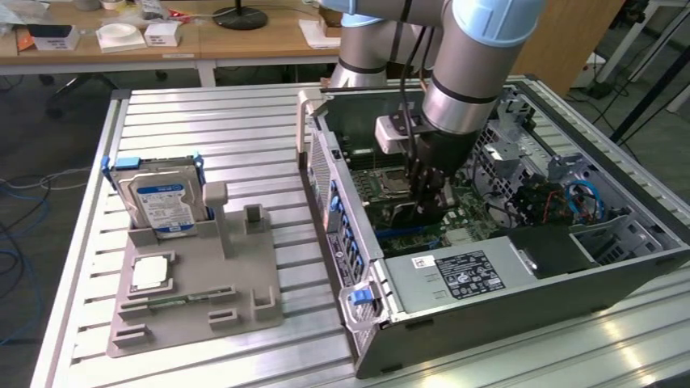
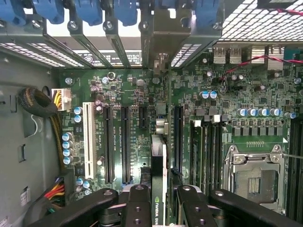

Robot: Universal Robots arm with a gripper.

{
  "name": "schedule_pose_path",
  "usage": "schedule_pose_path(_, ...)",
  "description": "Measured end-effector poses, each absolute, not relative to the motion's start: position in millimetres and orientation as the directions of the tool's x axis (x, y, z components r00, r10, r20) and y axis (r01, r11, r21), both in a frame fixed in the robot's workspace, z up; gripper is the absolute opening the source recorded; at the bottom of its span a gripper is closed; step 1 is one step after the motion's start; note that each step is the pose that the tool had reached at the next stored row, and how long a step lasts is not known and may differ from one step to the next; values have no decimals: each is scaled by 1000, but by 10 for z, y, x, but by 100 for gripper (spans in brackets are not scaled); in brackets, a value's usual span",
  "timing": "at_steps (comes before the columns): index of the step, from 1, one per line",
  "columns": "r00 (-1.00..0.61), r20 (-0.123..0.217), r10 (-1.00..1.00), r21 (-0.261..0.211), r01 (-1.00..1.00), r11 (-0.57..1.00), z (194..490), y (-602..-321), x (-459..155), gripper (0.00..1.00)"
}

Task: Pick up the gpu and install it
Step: 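Insert the gpu into the slot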

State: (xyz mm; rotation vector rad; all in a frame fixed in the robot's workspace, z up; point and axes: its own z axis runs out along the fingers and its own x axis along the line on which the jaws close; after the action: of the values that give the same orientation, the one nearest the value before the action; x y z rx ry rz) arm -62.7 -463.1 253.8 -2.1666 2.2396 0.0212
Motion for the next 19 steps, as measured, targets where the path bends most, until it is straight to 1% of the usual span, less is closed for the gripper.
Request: schedule_pose_path(19,-33,-28,-999,-9,-999,33,2485,-4622,-627,26)
